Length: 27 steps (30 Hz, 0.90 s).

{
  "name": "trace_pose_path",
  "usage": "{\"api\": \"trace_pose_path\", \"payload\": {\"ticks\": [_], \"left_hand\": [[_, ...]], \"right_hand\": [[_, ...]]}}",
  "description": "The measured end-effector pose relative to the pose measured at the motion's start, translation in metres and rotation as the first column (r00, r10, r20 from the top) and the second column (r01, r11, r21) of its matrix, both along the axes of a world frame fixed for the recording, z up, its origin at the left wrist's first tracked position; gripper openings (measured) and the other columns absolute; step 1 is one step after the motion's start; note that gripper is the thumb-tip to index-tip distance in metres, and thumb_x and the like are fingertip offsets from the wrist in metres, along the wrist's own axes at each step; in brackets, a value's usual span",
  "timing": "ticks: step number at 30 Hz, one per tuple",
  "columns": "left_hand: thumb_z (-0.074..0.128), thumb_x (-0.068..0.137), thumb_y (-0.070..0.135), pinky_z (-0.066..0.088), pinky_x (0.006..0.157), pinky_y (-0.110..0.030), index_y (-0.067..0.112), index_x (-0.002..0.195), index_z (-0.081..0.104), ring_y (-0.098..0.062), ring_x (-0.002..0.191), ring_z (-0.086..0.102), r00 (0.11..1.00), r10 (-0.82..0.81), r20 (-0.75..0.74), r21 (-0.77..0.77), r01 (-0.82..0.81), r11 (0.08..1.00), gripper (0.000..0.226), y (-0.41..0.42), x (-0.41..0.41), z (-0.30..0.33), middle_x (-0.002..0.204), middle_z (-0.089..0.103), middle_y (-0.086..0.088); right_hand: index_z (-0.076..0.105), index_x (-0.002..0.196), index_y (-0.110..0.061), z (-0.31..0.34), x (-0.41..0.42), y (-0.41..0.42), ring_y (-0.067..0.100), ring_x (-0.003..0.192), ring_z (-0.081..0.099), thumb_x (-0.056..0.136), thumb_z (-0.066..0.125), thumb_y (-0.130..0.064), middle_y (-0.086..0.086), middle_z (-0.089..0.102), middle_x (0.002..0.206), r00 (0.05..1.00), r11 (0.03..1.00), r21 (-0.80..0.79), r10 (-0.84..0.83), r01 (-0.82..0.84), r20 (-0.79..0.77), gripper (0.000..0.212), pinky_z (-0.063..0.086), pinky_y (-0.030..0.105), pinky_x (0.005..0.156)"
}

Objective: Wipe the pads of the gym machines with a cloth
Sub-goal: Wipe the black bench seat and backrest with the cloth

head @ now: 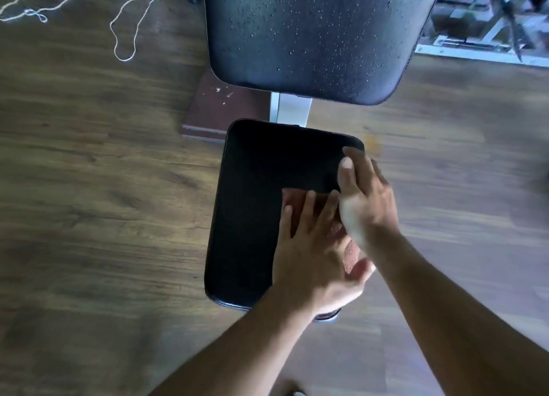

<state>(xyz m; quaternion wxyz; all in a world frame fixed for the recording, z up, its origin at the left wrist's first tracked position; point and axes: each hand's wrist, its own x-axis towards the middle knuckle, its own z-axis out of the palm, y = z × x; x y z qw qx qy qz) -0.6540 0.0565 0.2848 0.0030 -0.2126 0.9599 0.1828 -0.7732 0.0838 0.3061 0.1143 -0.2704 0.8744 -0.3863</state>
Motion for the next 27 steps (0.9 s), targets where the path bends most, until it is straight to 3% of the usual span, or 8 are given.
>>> {"api": "trace_pose_path", "payload": {"ticks": [2, 5, 7, 9, 11, 17, 23, 27], "left_hand": [[0.048, 0.09, 0.044, 0.017, 0.122, -0.046, 0.023, 0.149, 0.038, -0.023, 0.146, 0.03, 0.981, 0.007, -0.191, 0.285, 0.049, 0.957, 0.064, -0.014, -0.017, 0.009, 0.153, 0.042, -0.003], [0.052, 0.089, 0.002, 0.028, 0.115, -0.015, 0.012, 0.13, 0.062, -0.002, 0.133, 0.045, 0.832, 0.381, -0.402, 0.581, -0.089, 0.809, 0.043, -0.06, -0.005, 0.004, 0.145, 0.053, -0.006], [0.048, 0.093, 0.007, 0.03, 0.113, -0.014, 0.008, 0.133, 0.059, -0.007, 0.134, 0.046, 0.794, 0.408, -0.451, 0.421, -0.213, 0.882, 0.042, -0.095, 0.014, -0.006, 0.146, 0.051, -0.006], [0.046, 0.1, 0.021, 0.034, 0.116, -0.031, 0.008, 0.141, 0.052, -0.019, 0.14, 0.042, 0.899, 0.238, -0.368, 0.134, -0.202, 0.97, 0.043, -0.112, 0.03, -0.016, 0.151, 0.046, -0.007], [0.033, 0.102, 0.035, 0.032, 0.117, -0.044, 0.015, 0.147, 0.045, -0.023, 0.146, 0.032, 0.971, 0.101, -0.219, -0.088, -0.122, 0.989, 0.051, -0.112, 0.038, -0.025, 0.157, 0.037, -0.004], [0.018, 0.101, 0.042, 0.021, 0.121, -0.046, 0.028, 0.154, 0.031, -0.017, 0.152, 0.015, 0.982, 0.143, -0.12, -0.074, -0.152, 0.986, 0.056, -0.111, 0.038, -0.026, 0.163, 0.021, 0.005], [0.031, 0.1, 0.036, 0.031, 0.117, -0.05, 0.023, 0.149, 0.043, -0.02, 0.148, 0.028, 0.973, 0.155, -0.169, -0.078, -0.17, 0.982, 0.052, -0.111, 0.037, -0.027, 0.158, 0.035, 0.001], [0.029, 0.101, 0.037, 0.03, 0.117, -0.051, 0.023, 0.151, 0.039, -0.018, 0.15, 0.024, 0.973, 0.158, -0.166, -0.048, -0.168, 0.985, 0.052, -0.112, 0.039, -0.03, 0.16, 0.031, 0.003]], "right_hand": [[0.053, 0.137, -0.016, -0.002, 0.009, 0.007, 0.026, 0.122, 0.052, 0.097, 0.026, -0.044, 0.007, 0.057, 0.136, 0.99, 0.999, -0.039, -0.027, 0.022, -0.136, 0.056, 0.043, 0.039, 0.1], [0.054, 0.137, -0.012, -0.011, 0.032, 0.014, 0.029, 0.125, 0.051, 0.098, 0.027, -0.041, 0.012, 0.057, 0.135, 0.987, 0.997, -0.075, -0.031, 0.019, -0.157, 0.056, 0.042, 0.046, 0.105], [0.04, 0.149, -0.022, -0.016, 0.053, 0.014, 0.032, 0.146, 0.029, 0.097, 0.021, -0.052, 0.012, 0.038, 0.155, 0.987, 0.985, 0.166, 0.069, -0.044, -0.148, 0.063, 0.023, 0.051, 0.12], [0.01, 0.157, -0.038, -0.025, 0.065, 0.012, 0.029, 0.154, -0.008, 0.095, 0.013, -0.062, 0.004, 0.0, 0.168, 0.972, 0.873, 0.474, 0.195, -0.112, -0.13, 0.067, -0.002, 0.052, 0.122], [-0.002, 0.156, -0.041, -0.026, 0.068, 0.008, 0.031, 0.152, -0.016, 0.094, 0.007, -0.065, 0.004, -0.013, 0.167, 0.96, 0.823, 0.557, 0.23, -0.106, -0.157, 0.067, -0.005, 0.058, 0.12], [0.014, 0.157, -0.04, -0.021, 0.095, 0.013, 0.04, 0.153, 0.001, 0.095, 0.016, -0.067, 0.009, 0.003, 0.168, 0.948, 0.792, 0.599, 0.268, -0.118, -0.169, 0.067, 0.01, 0.07, 0.115], [-0.019, 0.149, -0.051, -0.021, 0.039, -0.024, 0.034, 0.149, -0.026, 0.089, 0.0, -0.072, -0.002, -0.026, 0.164, 0.965, 0.755, 0.645, 0.24, -0.119, -0.102, 0.066, -0.004, 0.068, 0.117], [-0.004, 0.155, -0.047, -0.022, 0.059, -0.019, 0.036, 0.152, -0.014, 0.093, 0.004, -0.07, 0.001, -0.014, 0.167, 0.964, 0.771, 0.633, 0.216, -0.07, -0.156, 0.067, 0.002, 0.067, 0.118]]}}
